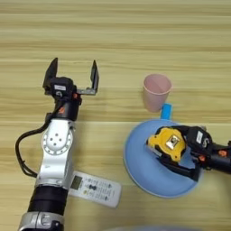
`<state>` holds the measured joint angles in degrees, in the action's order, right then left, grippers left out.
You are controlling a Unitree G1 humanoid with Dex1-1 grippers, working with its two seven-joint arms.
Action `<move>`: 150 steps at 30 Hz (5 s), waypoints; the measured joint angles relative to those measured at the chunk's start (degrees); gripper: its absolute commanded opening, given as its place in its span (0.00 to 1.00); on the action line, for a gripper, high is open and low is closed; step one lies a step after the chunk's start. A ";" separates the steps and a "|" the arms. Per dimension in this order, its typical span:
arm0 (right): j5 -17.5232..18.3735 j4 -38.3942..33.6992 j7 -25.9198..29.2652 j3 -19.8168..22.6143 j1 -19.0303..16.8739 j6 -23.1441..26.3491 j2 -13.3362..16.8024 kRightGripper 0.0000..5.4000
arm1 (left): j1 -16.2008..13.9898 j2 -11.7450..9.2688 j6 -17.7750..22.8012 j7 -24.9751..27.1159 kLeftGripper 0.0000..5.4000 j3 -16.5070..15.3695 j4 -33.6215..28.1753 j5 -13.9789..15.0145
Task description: Move the objects on the table
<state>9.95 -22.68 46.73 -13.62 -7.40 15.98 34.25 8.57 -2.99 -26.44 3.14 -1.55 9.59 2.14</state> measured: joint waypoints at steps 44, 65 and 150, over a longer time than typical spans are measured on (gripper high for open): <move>1.19 14.52 -18.25 8.51 14.56 4.92 -12.70 0.99 | 0.10 0.07 -0.14 -0.65 1.00 0.45 1.11 -2.09; -2.80 32.41 -20.63 6.51 24.15 3.03 -20.55 0.99 | 0.30 0.12 -0.41 -1.22 1.00 1.26 1.24 -2.76; 4.01 14.29 -3.67 12.01 17.23 -1.31 -8.66 0.80 | -1.78 -0.28 0.56 8.15 1.00 6.35 -2.20 0.77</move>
<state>13.96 -8.39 43.06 -1.61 9.83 14.67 25.59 6.79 -3.27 -25.88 11.29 4.81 7.39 2.90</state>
